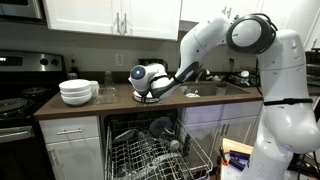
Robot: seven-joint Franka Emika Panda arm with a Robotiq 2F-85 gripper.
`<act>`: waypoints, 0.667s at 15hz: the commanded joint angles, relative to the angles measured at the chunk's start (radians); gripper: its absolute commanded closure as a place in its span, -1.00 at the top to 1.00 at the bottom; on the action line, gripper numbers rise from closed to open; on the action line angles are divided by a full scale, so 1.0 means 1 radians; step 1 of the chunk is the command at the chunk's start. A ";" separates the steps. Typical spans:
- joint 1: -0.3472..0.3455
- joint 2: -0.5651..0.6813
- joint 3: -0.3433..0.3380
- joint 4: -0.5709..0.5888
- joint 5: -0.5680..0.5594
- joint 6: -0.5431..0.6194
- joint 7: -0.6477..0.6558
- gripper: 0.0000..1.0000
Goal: Take the top white plate and put it in the dishwasher
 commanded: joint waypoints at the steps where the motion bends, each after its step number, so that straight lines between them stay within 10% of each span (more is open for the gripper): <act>1: -0.007 -0.016 0.002 0.003 0.016 -0.010 -0.049 -0.94; 4: -0.008 -0.014 0.000 0.003 0.017 -0.010 -0.048 -0.42; 10: -0.013 -0.010 -0.013 0.003 0.005 -0.007 -0.045 -0.90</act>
